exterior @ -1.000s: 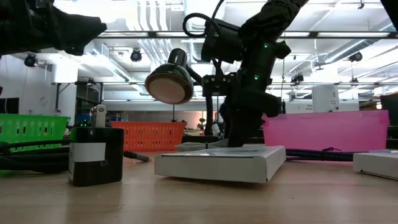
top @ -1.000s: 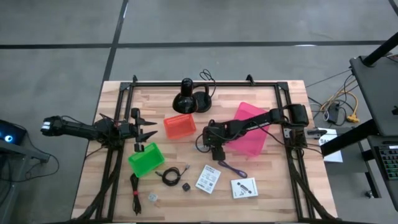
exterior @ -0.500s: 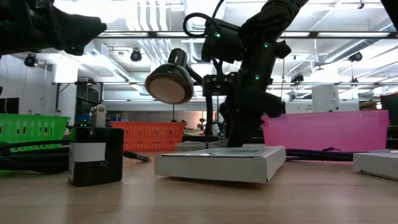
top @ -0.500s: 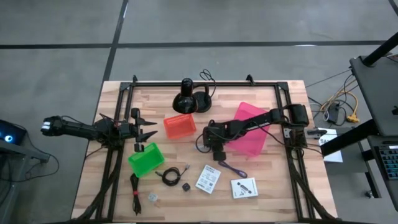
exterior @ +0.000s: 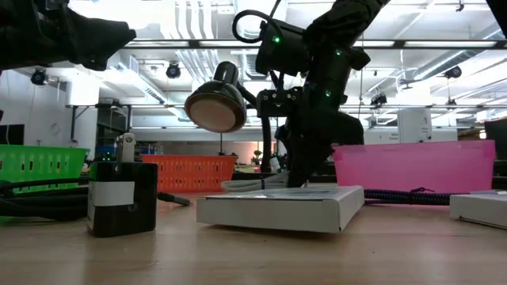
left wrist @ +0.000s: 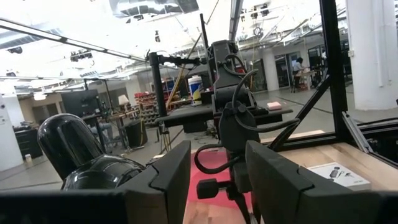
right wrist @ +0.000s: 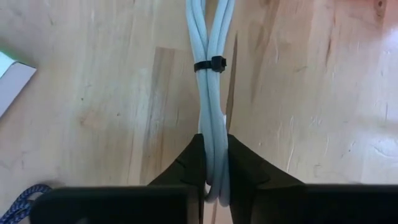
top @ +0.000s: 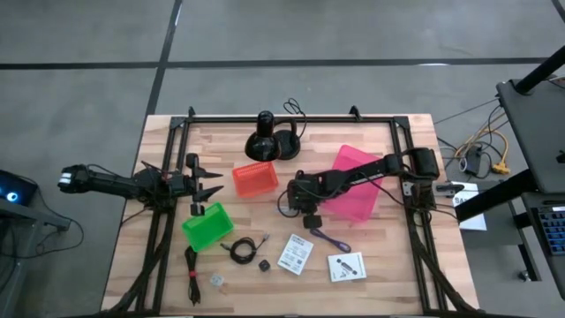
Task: Pick and place items into bin
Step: Put the white charger cable into the pink bin
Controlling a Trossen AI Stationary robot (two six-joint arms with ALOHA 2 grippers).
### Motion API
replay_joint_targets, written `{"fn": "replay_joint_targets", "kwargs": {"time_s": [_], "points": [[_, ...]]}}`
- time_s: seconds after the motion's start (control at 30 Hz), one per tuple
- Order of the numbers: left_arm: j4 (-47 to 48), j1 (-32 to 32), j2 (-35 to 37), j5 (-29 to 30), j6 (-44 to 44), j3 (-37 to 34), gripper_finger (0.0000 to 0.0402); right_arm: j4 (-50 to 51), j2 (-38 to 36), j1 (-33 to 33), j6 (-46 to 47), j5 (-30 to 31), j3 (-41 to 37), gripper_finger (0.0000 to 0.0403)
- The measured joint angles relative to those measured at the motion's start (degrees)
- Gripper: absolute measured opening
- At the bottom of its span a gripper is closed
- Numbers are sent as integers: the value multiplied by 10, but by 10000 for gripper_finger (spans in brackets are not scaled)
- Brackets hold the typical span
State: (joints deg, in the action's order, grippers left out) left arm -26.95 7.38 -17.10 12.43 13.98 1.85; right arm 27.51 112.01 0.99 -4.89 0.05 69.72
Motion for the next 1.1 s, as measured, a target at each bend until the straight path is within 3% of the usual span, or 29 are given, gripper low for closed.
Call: {"fn": "replay_joint_targets", "kwargs": {"time_s": [0.5,1.1], "points": [[0,0,-1,0,2,0,140,33,0,0,31,1,44,25],[0,0,-1,0,3,0,140,130,-5,5,150,116,80,24]]}}
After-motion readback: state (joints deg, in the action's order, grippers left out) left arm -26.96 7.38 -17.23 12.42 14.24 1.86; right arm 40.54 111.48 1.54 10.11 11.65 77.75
